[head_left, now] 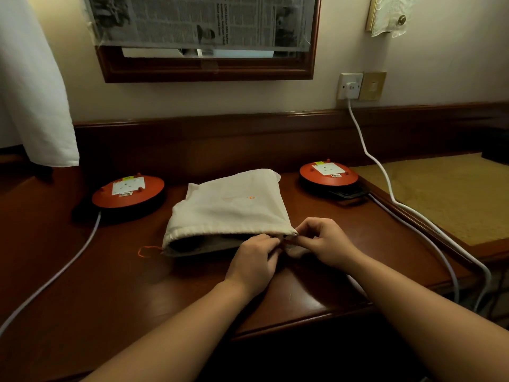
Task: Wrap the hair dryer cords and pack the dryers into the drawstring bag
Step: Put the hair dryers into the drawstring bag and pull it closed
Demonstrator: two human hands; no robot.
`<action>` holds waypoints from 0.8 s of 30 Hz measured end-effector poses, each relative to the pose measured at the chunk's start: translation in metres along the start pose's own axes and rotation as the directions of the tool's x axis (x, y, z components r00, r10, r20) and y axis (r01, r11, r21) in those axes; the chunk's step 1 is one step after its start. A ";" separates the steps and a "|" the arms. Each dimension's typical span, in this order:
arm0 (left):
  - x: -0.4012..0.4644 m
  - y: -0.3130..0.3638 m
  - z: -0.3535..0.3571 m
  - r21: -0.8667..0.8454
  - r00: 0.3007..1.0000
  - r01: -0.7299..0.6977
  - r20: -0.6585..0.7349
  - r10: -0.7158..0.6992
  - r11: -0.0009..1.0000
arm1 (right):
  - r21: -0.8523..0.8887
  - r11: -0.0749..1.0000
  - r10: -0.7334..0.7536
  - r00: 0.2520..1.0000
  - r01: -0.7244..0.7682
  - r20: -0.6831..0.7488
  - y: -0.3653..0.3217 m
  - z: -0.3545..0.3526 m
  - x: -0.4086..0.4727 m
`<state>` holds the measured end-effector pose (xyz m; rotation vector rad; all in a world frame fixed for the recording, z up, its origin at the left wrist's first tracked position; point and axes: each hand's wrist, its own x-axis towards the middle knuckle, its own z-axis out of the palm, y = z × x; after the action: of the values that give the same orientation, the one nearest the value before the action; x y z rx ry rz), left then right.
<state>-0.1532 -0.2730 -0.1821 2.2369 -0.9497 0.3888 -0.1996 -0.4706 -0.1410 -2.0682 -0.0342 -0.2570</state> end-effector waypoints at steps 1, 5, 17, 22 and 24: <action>0.000 -0.001 0.001 0.012 1.000 0.019 0.021 -0.019 1.000 | 0.007 1.000 0.003 1.000 -0.003 0.009 -0.001 0.000 0.000; 0.004 -0.003 0.003 0.161 0.984 0.091 0.139 -0.114 0.983 | 0.011 1.000 0.013 1.000 -0.013 0.020 -0.005 0.002 -0.002; -0.039 -0.042 -0.082 0.284 0.979 -0.178 -0.045 0.199 0.942 | -0.453 0.884 -0.187 0.976 0.118 -0.109 0.014 0.022 0.003; -0.057 -0.068 -0.116 0.500 0.973 -0.138 -0.093 0.212 0.855 | -0.627 0.682 -0.489 0.872 0.375 -0.010 0.017 0.035 0.001; -0.063 -0.078 -0.128 0.536 0.984 -0.053 -0.116 0.136 0.842 | -0.610 0.663 -0.520 0.853 0.434 0.041 0.019 0.039 0.001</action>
<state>-0.1423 -0.1127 -0.1554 2.6064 -0.9572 0.9551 -0.1899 -0.4457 -0.1756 -2.6483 -0.4837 -0.8338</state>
